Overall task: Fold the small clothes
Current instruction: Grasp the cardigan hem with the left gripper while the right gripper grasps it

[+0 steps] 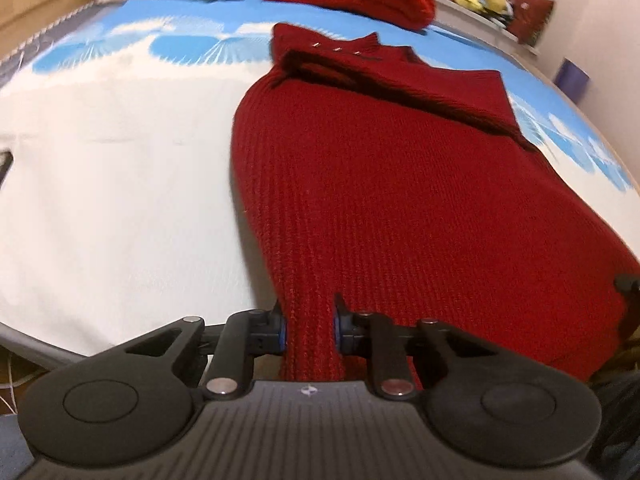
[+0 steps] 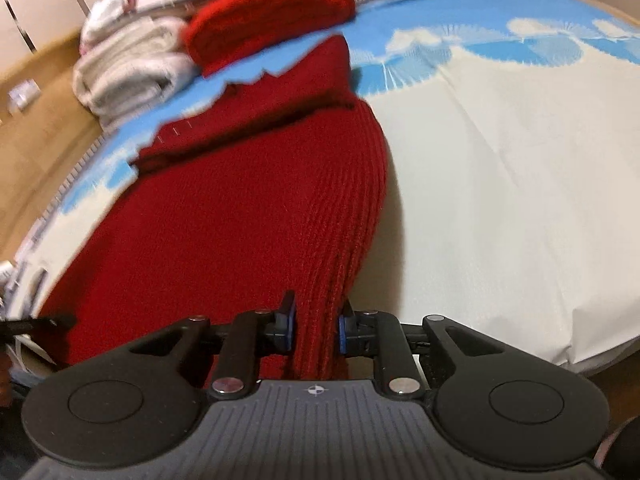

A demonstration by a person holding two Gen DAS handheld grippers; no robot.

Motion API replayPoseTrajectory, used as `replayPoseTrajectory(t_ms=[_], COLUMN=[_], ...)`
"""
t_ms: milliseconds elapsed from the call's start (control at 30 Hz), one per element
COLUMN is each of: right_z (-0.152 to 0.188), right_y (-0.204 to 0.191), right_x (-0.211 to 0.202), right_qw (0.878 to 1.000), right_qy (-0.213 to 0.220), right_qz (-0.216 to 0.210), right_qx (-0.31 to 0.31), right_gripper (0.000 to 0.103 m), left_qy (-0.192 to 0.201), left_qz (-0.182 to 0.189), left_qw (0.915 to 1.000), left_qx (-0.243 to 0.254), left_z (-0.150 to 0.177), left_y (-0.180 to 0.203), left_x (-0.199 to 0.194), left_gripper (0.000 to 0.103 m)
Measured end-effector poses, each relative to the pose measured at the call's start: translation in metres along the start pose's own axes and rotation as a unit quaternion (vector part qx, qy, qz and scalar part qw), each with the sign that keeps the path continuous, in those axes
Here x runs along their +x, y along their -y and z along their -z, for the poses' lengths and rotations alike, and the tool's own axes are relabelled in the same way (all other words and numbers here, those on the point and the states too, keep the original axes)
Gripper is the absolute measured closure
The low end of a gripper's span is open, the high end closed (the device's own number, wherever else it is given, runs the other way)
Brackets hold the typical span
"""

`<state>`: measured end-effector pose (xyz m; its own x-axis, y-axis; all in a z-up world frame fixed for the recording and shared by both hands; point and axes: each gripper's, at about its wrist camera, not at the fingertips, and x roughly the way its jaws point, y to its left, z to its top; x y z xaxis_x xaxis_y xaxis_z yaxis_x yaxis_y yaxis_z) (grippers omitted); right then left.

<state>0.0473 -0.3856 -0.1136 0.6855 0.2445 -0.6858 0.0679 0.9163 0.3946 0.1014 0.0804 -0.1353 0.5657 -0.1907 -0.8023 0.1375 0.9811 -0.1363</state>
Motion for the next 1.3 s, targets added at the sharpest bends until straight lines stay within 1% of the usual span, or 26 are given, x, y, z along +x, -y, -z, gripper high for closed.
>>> replayPoseTrajectory(t_ms=[100, 200, 267, 367, 467, 600, 700, 800, 933, 1067, 1200, 1300], right_z=[0.002, 0.007, 0.011, 0.022, 0.032, 0.038, 0.031, 0.019, 0.0, -0.03, -0.061, -0.091], right_y=[0.007, 0.01, 0.007, 0.0, 0.0, -0.003, -0.007, -0.011, -0.02, -0.017, -0.022, -0.027], right_x=[-0.009, -0.02, -0.033, -0.06, -0.089, -0.12, -0.133, -0.139, -0.136, -0.115, -0.093, -0.072], right_qw=[1.0, 0.999, 0.999, 0.998, 0.996, 0.995, 0.995, 0.995, 0.995, 0.995, 0.996, 0.996], right_qy=[0.008, 0.012, 0.017, 0.029, 0.043, 0.051, 0.057, 0.061, 0.064, 0.058, 0.061, 0.062], right_qz=[-0.006, -0.007, -0.017, -0.04, -0.061, -0.066, -0.065, -0.066, -0.07, -0.062, -0.056, -0.049], right_qx=[0.019, 0.029, 0.029, 0.026, 0.04, 0.048, 0.048, 0.044, 0.036, 0.048, 0.045, 0.037], right_gripper=[0.084, 0.084, 0.084, 0.084, 0.084, 0.084, 0.084, 0.085, 0.085, 0.085, 0.085, 0.085], left_qy=[0.003, 0.01, 0.017, 0.026, 0.038, 0.054, 0.058, 0.059, 0.061, 0.054, 0.064, 0.073], left_qz=[0.016, 0.032, 0.037, 0.05, 0.067, 0.083, 0.093, 0.101, 0.114, 0.113, 0.11, 0.108], left_qw=[0.9999, 0.9994, 0.9991, 0.9981, 0.9967, 0.9947, 0.9936, 0.9927, 0.9914, 0.992, 0.9915, 0.991], left_qx=[-0.003, 0.0, 0.012, 0.025, 0.025, 0.026, 0.03, 0.028, 0.02, 0.016, 0.028, 0.032], left_z=[0.001, 0.012, 0.02, 0.033, 0.042, 0.045, 0.045, 0.034, 0.012, -0.02, -0.056, -0.089], left_y=[-0.001, -0.001, 0.001, 0.006, 0.006, 0.009, 0.013, 0.016, 0.014, 0.012, 0.015, 0.017], left_x=[-0.011, -0.029, -0.038, -0.061, -0.087, -0.116, -0.131, -0.134, -0.13, -0.117, -0.104, -0.092], left_gripper=[0.082, 0.082, 0.083, 0.083, 0.083, 0.083, 0.083, 0.083, 0.083, 0.083, 0.083, 0.083])
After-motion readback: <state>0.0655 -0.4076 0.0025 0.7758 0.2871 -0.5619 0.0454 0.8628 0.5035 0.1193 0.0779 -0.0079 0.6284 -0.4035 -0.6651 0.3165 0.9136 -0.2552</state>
